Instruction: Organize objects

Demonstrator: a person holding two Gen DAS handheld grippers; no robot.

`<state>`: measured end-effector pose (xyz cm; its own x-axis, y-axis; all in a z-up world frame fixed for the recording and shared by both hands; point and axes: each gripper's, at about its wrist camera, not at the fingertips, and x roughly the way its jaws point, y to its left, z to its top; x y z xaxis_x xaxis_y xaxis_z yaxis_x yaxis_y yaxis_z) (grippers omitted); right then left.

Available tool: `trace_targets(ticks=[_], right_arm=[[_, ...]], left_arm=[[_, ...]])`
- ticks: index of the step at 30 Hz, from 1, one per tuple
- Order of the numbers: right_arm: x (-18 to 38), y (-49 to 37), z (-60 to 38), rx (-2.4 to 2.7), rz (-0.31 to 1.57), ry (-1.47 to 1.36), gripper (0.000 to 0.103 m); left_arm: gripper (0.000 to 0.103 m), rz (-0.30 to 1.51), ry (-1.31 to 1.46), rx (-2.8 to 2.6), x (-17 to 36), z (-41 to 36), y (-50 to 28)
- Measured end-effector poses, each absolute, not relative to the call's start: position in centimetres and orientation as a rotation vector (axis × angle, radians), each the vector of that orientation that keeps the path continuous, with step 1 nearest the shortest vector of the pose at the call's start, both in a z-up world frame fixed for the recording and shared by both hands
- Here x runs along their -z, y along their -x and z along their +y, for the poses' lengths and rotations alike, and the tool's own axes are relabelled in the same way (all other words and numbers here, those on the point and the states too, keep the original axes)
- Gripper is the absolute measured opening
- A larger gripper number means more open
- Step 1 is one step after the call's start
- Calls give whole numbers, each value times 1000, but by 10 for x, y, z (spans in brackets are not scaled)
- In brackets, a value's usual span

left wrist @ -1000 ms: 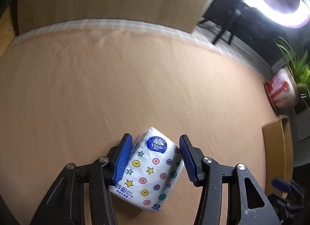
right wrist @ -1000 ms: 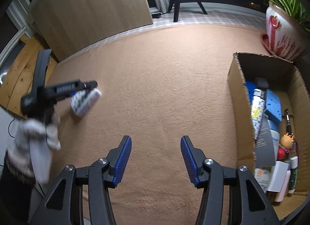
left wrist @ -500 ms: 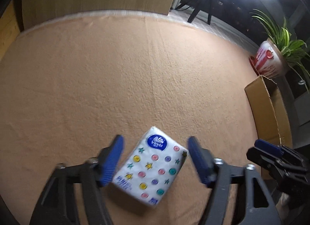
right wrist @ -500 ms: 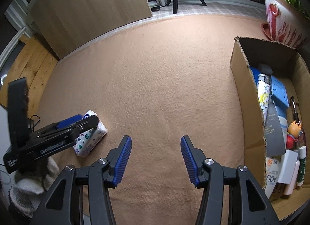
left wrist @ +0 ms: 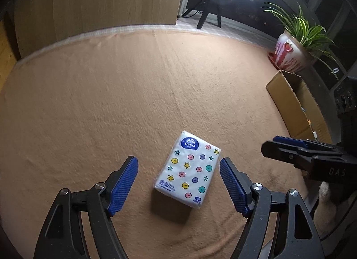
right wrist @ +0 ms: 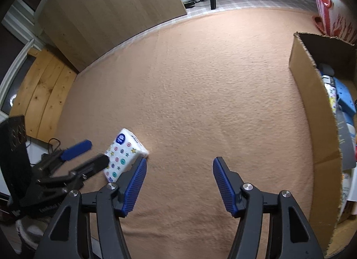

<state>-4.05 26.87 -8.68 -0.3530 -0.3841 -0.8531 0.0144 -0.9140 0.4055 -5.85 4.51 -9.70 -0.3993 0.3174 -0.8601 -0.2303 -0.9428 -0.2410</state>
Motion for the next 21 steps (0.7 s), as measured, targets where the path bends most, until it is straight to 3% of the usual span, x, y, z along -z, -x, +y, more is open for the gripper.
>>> trace_targets(ticks=[10,15,21], right_arm=[[95,51,253,2263,-552,-1621,57],[102,56,239,2228,-519,-1635,52],[113,67,223,2171,-461,-1672,37]], left_arm=[[61,-257,1536,-2266,122,53,52],[58,-261,1537,-2236,127,65,46],[54,-290,1545,-2225,129,65,47]])
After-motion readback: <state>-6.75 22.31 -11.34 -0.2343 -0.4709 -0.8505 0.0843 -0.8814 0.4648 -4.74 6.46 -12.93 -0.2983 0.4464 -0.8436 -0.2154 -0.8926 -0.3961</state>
